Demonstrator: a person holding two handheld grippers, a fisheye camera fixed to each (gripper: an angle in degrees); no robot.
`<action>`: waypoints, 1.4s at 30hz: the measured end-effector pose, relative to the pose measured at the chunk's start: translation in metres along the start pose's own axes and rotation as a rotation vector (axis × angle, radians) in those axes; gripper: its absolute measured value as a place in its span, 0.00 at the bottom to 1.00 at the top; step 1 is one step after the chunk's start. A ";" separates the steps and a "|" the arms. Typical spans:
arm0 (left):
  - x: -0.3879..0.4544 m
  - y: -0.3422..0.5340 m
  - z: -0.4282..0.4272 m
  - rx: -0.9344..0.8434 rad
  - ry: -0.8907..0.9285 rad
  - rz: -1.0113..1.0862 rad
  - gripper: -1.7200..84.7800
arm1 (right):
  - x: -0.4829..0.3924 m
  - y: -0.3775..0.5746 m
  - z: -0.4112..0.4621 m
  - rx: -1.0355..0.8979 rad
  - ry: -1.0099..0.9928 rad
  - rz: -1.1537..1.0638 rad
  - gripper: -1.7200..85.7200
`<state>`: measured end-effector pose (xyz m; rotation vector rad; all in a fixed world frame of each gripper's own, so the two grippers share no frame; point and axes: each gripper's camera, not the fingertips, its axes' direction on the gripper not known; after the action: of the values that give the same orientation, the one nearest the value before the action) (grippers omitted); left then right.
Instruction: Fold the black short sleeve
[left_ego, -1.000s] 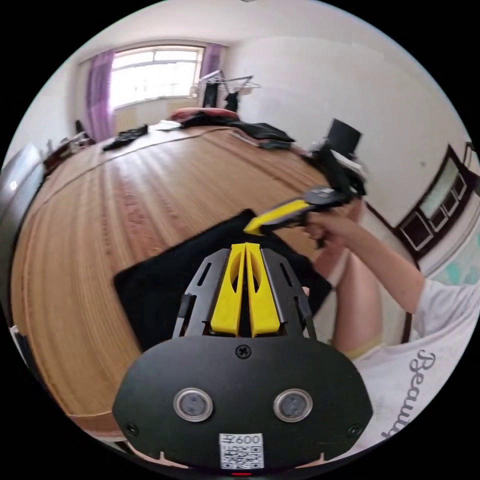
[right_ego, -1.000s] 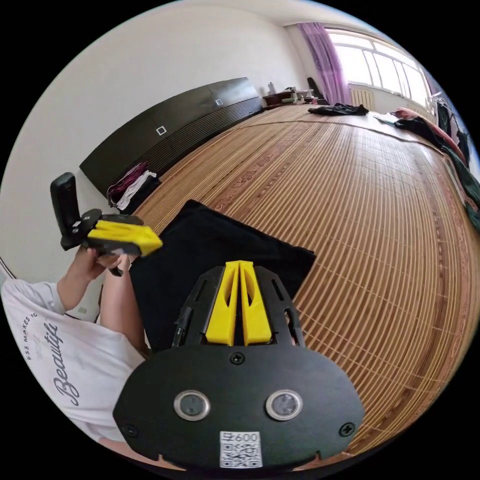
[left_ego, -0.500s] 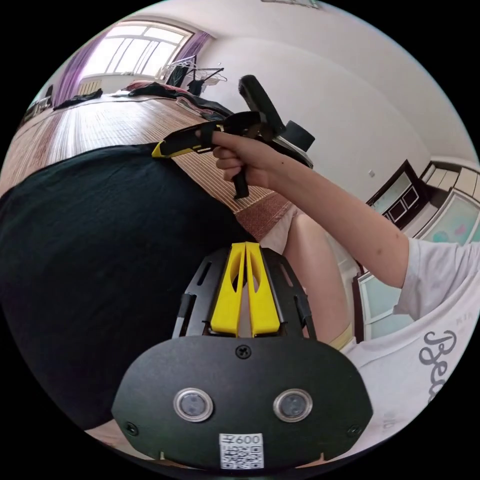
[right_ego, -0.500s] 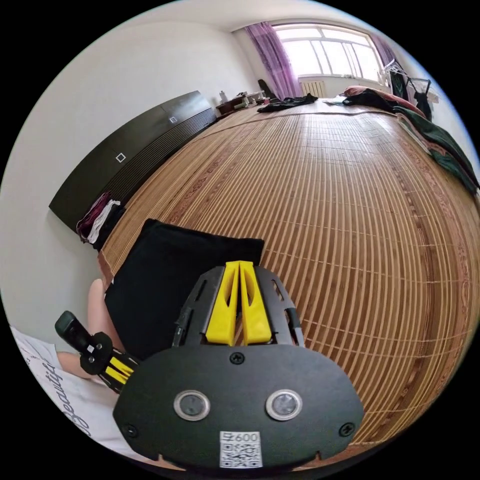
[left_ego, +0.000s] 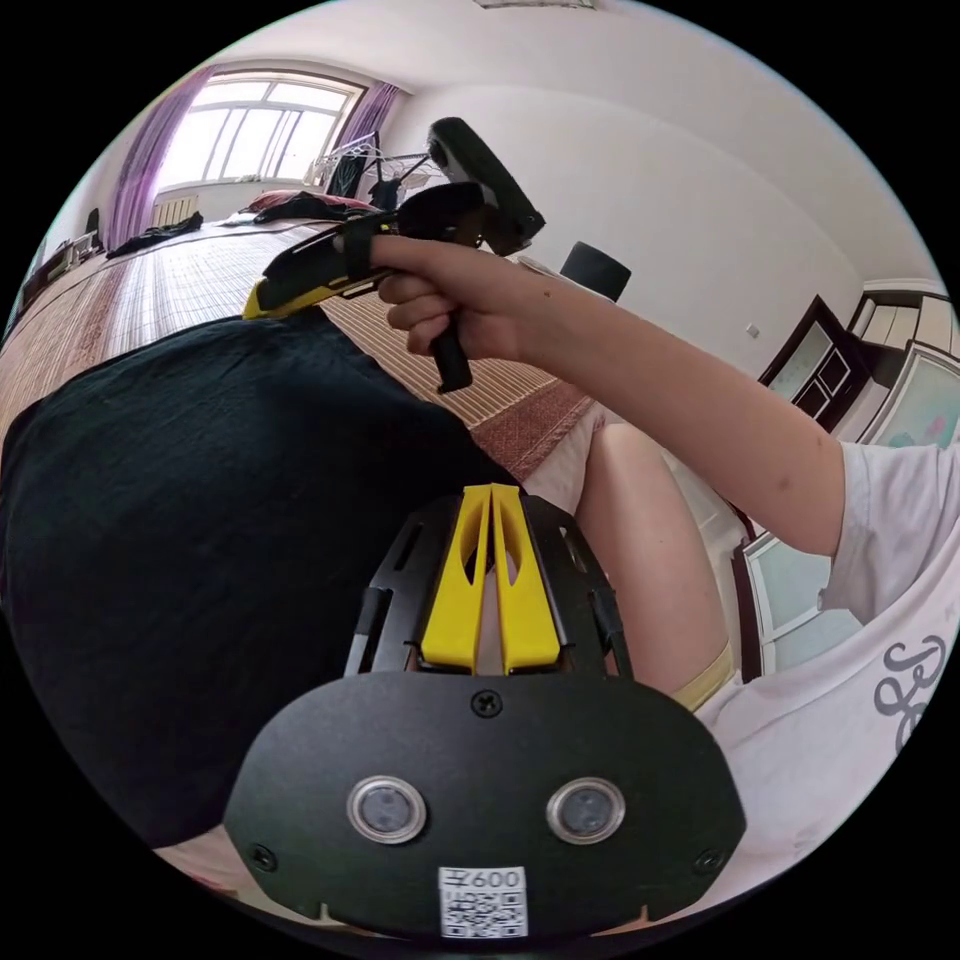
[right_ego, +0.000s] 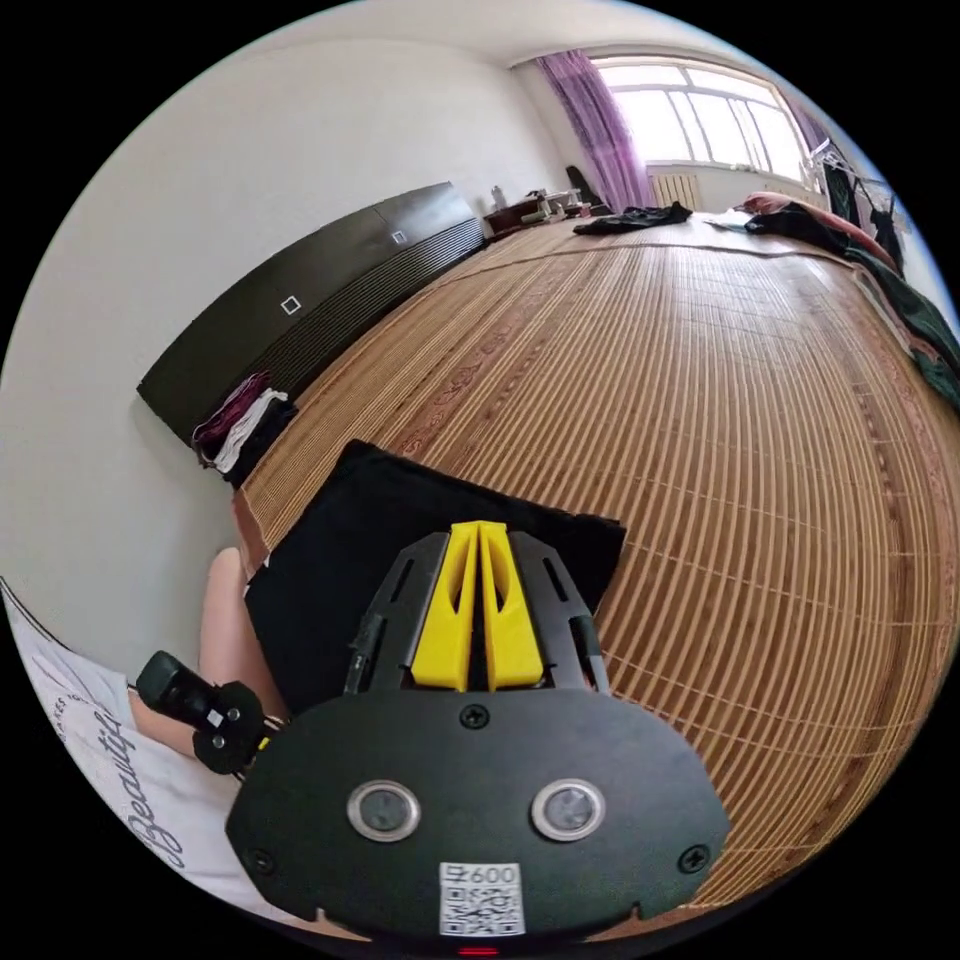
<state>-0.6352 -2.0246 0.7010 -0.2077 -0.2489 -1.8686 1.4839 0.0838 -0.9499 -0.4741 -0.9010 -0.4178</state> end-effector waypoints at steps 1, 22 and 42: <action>0.003 -0.002 0.002 0.003 0.000 0.000 0.03 | 0.017 0.003 0.008 -0.010 0.072 0.044 0.01; -0.086 -0.087 -0.212 0.227 -0.497 -0.294 0.02 | -0.148 0.167 0.130 0.006 0.011 -0.540 0.01; -0.123 -0.180 -0.038 -0.243 -0.639 -0.170 0.03 | -0.097 0.292 0.288 0.014 0.264 -0.635 0.01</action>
<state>-0.7701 -1.8686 0.6195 -0.9813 -0.4847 -1.9520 1.4012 0.4968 -0.9389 -0.1015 -0.7821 -1.0274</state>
